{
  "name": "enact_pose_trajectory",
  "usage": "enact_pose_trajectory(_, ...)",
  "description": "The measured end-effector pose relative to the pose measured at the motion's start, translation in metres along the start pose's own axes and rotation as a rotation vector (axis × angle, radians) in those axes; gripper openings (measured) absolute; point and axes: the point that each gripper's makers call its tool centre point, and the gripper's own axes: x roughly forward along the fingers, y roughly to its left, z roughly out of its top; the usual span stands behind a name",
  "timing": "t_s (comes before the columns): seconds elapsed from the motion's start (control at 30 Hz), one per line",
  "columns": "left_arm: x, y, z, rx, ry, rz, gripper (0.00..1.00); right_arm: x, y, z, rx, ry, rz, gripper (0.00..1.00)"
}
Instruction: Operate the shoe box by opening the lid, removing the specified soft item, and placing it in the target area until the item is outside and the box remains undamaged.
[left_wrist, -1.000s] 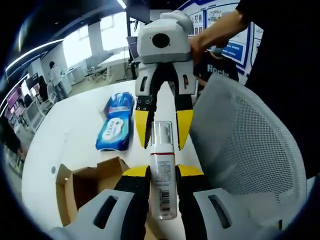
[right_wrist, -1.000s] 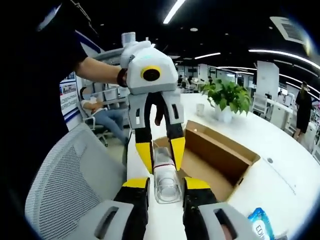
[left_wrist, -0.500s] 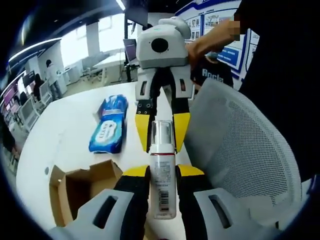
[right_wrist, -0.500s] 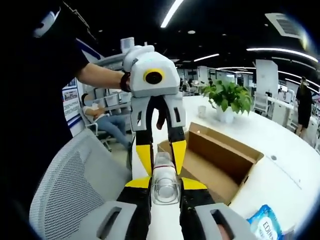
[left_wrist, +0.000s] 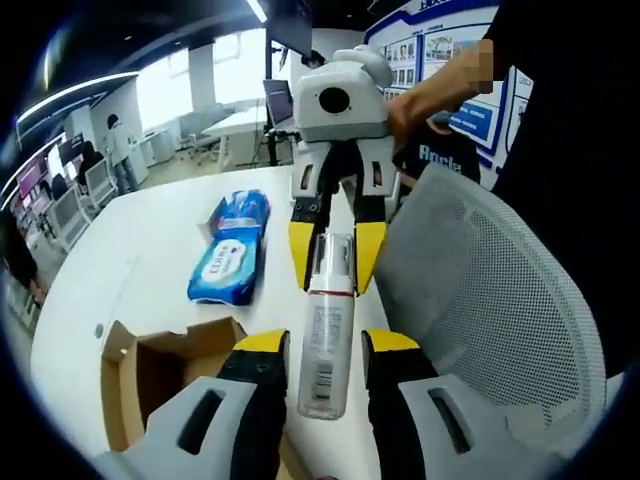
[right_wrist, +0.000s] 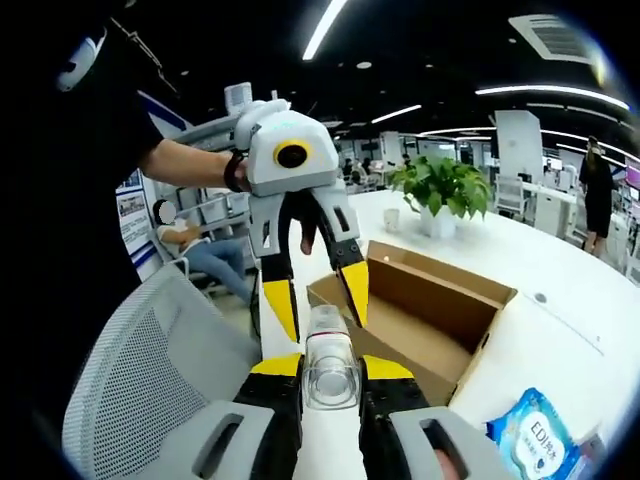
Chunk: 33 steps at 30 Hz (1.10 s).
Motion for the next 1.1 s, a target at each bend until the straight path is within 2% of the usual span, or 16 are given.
enact_pose_trajectory(0.07,-0.002,0.003,0.002,-0.025,-0.023,0.019,0.31,-0.003,-0.002,-0.003,0.006,0.001,-0.008,0.16)
enact_pose_trajectory(0.27,-0.011,0.02,0.014,-0.162,-0.155,0.119,0.34,-0.011,-0.004,-0.011,0.017,0.006,-0.024,0.16)
enact_pose_trajectory(0.4,-0.014,0.025,0.015,-0.209,-0.193,0.17,0.34,-0.018,-0.006,-0.021,0.029,0.02,-0.035,0.16)
enact_pose_trajectory(0.57,-0.018,0.034,0.008,-0.266,-0.216,0.257,0.38,-0.029,-0.008,-0.03,0.048,0.025,-0.057,0.16)
enact_pose_trajectory(0.73,-0.021,0.036,-0.003,-0.314,-0.222,0.311,0.38,-0.041,-0.011,-0.041,0.054,0.042,-0.075,0.16)
enact_pose_trajectory(0.83,-0.023,0.038,-0.013,-0.378,-0.243,0.371,0.39,-0.047,-0.014,-0.046,0.063,0.044,-0.083,0.16)
enact_pose_trajectory(0.93,-0.022,0.035,-0.026,-0.444,-0.254,0.404,0.39,-0.055,-0.018,-0.052,0.074,0.048,-0.093,0.16)
enact_pose_trajectory(1.1,-0.023,0.029,-0.033,-0.488,-0.267,0.449,0.39,-0.067,-0.026,-0.061,0.091,0.053,-0.111,0.16)
